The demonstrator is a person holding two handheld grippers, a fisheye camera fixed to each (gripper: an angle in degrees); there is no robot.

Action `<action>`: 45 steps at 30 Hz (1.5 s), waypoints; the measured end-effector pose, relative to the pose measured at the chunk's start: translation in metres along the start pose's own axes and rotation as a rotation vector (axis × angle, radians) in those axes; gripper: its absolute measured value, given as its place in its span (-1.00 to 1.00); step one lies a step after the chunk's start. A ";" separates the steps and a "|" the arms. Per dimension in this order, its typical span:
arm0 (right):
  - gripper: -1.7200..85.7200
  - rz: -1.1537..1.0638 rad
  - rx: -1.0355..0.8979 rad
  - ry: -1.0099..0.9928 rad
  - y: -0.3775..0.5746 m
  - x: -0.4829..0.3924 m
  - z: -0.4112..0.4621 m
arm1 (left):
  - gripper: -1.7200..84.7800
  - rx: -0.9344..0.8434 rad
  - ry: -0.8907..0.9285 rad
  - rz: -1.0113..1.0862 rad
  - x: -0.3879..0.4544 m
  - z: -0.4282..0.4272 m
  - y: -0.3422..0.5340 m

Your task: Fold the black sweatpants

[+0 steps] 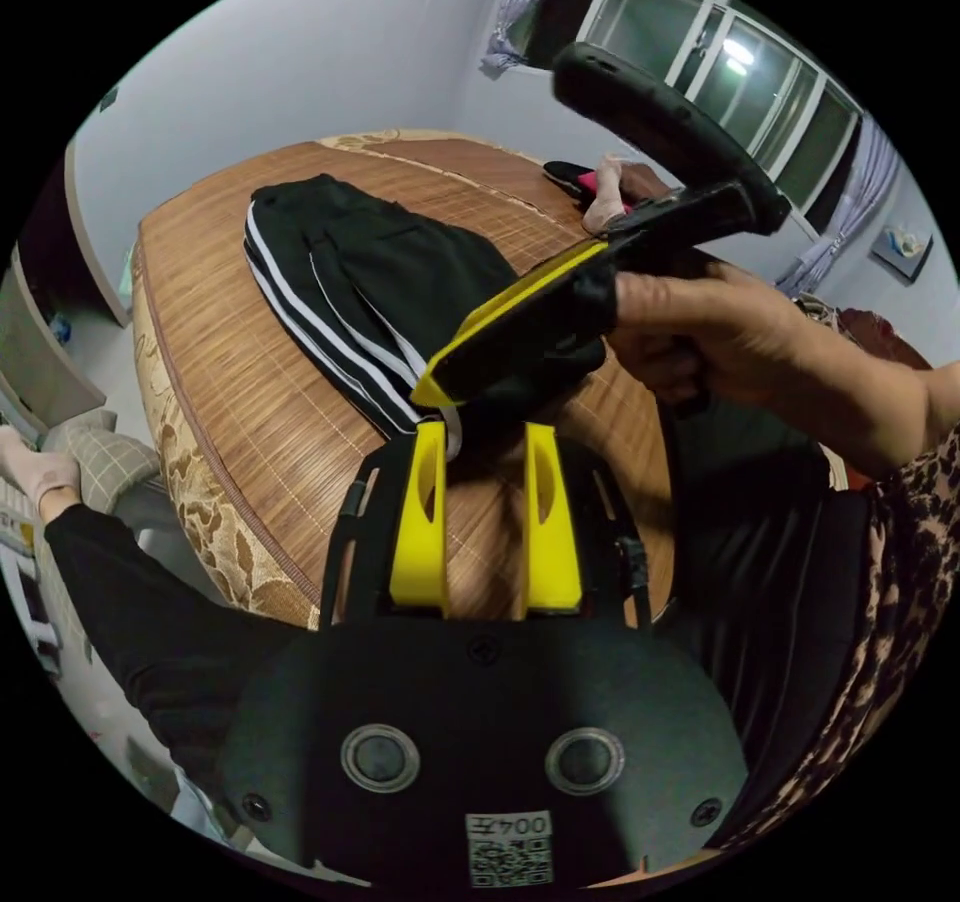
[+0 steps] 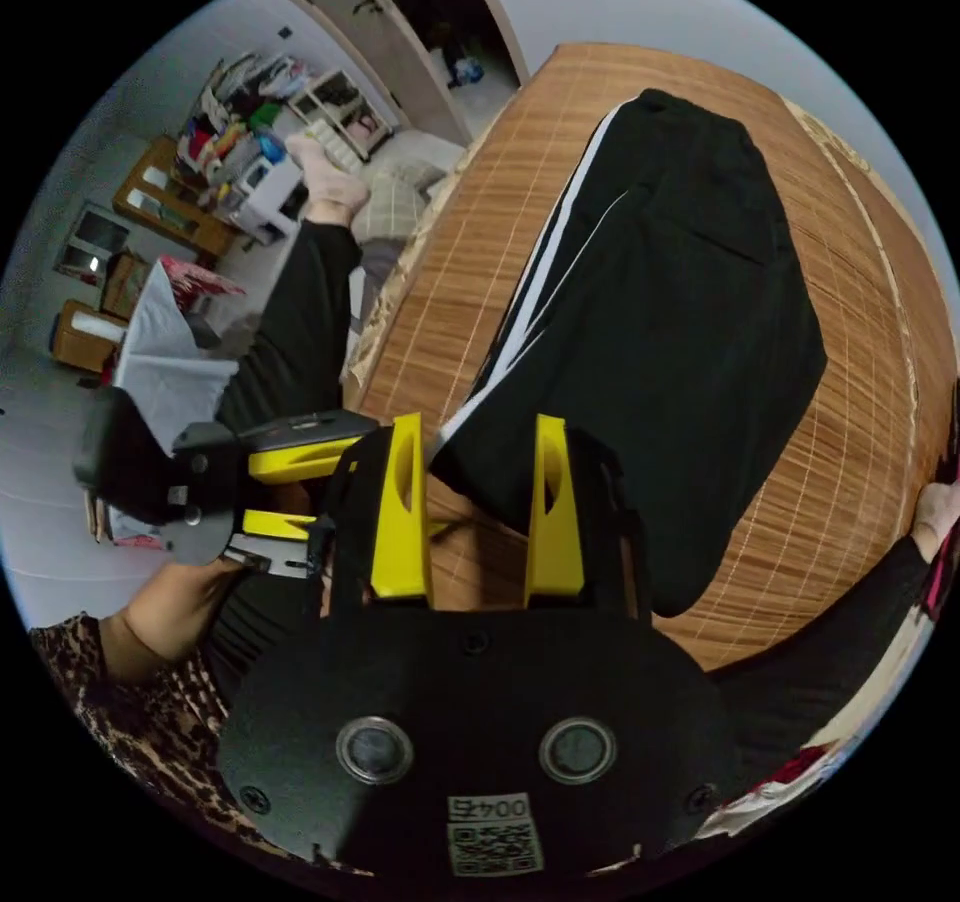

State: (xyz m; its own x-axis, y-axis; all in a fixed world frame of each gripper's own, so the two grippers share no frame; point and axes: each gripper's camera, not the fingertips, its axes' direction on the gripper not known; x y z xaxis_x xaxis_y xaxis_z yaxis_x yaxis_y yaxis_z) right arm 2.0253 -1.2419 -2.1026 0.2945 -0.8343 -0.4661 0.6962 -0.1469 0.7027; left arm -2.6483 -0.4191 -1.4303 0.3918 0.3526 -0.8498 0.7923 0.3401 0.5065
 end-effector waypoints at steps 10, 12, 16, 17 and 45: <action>-0.83 -0.054 0.086 0.008 0.027 -0.001 -0.008 | -0.77 0.047 0.257 -0.087 -0.065 -0.009 0.004; -0.84 -0.061 0.101 -0.008 0.033 0.002 -0.008 | -0.78 0.035 0.305 -0.103 -0.087 -0.007 0.000; -0.84 -0.064 0.160 -0.056 0.050 0.009 -0.011 | -0.80 -0.058 0.339 -0.073 -0.127 0.011 -0.012; -0.84 -0.061 0.179 -0.072 0.055 0.012 -0.012 | -0.80 -0.074 0.363 -0.053 -0.134 0.016 -0.016; -0.84 -0.120 0.227 -0.089 0.088 0.037 0.008 | -0.79 -0.118 0.754 -0.244 -0.262 0.091 -0.021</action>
State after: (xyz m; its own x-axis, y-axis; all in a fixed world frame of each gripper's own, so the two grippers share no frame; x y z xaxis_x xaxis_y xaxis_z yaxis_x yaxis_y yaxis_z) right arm 2.0922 -1.2900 -2.0536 0.1528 -0.8458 -0.5111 0.5554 -0.3543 0.7523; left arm -2.7249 -0.5977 -1.2313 -0.2413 0.7361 -0.6324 0.7439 0.5588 0.3666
